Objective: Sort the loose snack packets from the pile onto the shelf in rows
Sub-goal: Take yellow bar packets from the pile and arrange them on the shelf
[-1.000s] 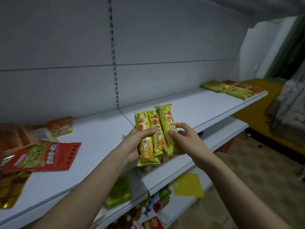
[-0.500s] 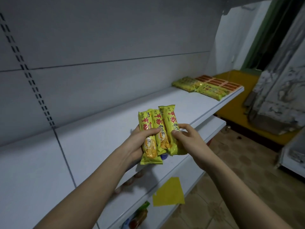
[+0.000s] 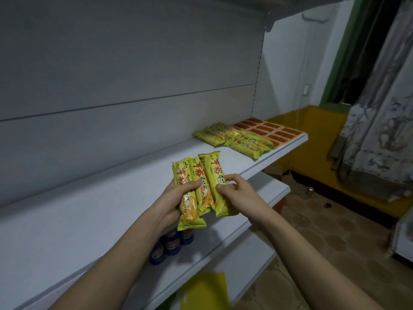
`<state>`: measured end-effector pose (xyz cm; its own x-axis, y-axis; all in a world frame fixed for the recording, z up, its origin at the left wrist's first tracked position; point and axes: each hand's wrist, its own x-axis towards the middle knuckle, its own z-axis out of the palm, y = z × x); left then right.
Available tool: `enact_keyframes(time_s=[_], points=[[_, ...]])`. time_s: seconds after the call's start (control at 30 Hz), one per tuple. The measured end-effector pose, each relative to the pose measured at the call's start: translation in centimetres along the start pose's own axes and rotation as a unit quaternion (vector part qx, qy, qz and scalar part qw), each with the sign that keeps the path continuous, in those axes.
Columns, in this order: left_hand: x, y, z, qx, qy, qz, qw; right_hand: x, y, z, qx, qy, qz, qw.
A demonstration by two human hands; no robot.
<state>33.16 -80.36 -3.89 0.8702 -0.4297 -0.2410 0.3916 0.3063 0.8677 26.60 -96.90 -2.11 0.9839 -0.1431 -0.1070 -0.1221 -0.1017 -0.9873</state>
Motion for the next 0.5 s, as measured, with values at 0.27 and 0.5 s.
enact_keyframes(time_s=[0.27, 0.5], points=[[5.8, -1.8, 4.5, -0.035, 0.051, 0.019, 0.998, 6.4, 1.2, -6.4, -0.001, -0.044, 0.016, 0.999], [13.1, -1.9, 5.5, -0.043, 0.084, 0.055, 0.994, 13.9, 1.1, -9.2, -0.079, -0.052, -0.026, 0.995]])
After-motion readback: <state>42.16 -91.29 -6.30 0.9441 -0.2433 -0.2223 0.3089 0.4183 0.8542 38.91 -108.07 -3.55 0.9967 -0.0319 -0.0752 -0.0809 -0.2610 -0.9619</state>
